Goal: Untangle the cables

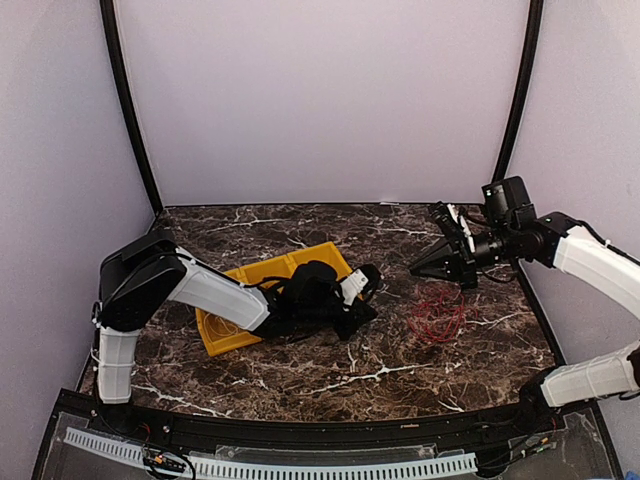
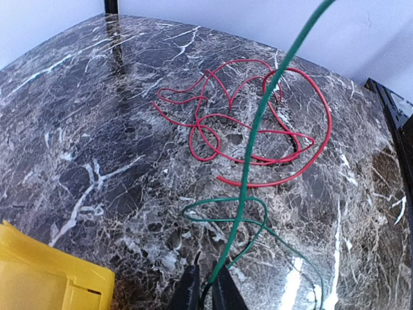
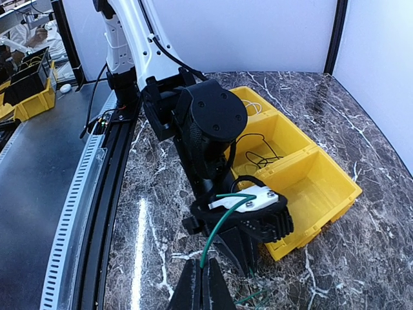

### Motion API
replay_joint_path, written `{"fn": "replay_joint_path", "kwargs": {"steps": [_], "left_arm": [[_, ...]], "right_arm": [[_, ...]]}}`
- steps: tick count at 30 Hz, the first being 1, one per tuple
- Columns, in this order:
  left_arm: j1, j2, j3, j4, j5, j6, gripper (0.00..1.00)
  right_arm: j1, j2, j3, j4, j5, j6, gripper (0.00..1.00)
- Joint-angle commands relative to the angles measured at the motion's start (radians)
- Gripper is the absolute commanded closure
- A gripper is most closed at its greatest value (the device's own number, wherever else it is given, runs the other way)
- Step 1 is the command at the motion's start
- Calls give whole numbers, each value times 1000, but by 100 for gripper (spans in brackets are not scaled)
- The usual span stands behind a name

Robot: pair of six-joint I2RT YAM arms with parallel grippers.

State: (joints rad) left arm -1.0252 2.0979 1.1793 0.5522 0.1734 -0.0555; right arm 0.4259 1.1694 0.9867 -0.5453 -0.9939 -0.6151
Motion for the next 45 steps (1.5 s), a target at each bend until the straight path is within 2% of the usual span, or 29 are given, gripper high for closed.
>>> {"fn": "replay_joint_path", "kwargs": {"steps": [1, 4, 8, 12, 20, 29, 35, 41, 45], "left_arm": [[-3, -40, 14, -33, -72, 14, 98], [-3, -141, -30, -89, -123, 12, 100], [-3, -300, -44, -288, -157, 24, 100], [-3, -451, -17, -484, -257, 22, 100], [4, -670, 120, -817, -447, 35, 100], [11, -759, 357, -1060, -622, 5, 100], [17, -791, 371, -1090, -777, 81, 100], [41, -771, 323, -1067, -851, 111, 100], [89, -747, 237, -1011, -860, 96, 100]], "right_arm": [[-18, -25, -27, 49, 41, 9, 96], [-28, -28, -65, 106, 116, 24, 82], [-31, -8, -137, 224, 280, 50, 61], [-30, 47, -141, 261, 415, 69, 54], [-30, 68, -148, 266, 451, 58, 52], [-31, 84, -146, 257, 469, 40, 51], [-30, 96, -143, 248, 468, 34, 51], [-30, 103, -141, 243, 470, 28, 50], [-30, 105, -143, 241, 473, 26, 50]]}}
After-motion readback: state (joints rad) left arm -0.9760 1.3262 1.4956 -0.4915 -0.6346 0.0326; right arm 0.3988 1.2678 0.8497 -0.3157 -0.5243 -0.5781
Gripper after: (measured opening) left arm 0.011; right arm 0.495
